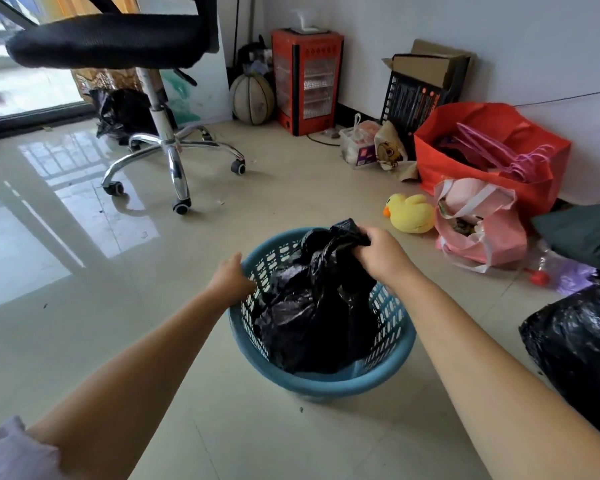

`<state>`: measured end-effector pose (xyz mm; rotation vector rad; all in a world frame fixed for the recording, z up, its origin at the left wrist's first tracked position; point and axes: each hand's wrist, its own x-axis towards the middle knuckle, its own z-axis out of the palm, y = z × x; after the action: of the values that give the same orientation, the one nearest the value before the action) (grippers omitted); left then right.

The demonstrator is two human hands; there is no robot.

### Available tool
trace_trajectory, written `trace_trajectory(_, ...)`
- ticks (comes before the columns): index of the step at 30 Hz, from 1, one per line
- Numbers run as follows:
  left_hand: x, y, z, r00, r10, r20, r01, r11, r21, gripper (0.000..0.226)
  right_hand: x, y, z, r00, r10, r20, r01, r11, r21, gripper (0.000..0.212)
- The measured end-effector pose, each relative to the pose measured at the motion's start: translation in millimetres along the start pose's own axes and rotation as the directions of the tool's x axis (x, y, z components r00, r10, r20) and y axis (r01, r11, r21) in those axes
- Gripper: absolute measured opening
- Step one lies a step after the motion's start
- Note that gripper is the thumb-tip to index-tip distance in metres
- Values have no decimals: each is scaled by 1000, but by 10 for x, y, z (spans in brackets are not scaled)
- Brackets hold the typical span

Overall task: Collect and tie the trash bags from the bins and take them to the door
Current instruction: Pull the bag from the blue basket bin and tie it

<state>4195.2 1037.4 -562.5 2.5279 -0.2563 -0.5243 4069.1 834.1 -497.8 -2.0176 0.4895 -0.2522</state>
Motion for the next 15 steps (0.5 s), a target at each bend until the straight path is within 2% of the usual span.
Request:
trace_trajectory(1,-16,-64,-6,993,-83,81,98,973,-209,45,19,-65,-10,1000,-3,-27,4,998,63,19)
trace_trajectory(2,-19,-127,-5,983,-132,127,172,904,-391,39,29,-135,-22,998,-10,-58,16,993,116,17)
trace_trajectory(4,16,-186,-21,976,-179,127,219,772,-596,37,27,-286,-64,989,-38,-141,65,979,194,14)
trace_trajectory(7,34,-147,-53,969,-241,53,199,636,-745,29,6,-524,-175,949,-89,-304,201,911,360,27)
trace_trajectory(9,45,-129,-43,942,-335,-23,175,549,-817,29,-23,-697,-287,911,-109,-397,303,831,467,34)
trace_trajectory(12,105,-164,35,870,-489,-67,138,371,-918,38,-70,-878,-485,847,-126,-516,415,763,496,31)
trace_trajectory(15,108,-121,86,796,-600,-85,80,243,-967,36,-132,-968,-697,786,-132,-604,515,680,522,30)
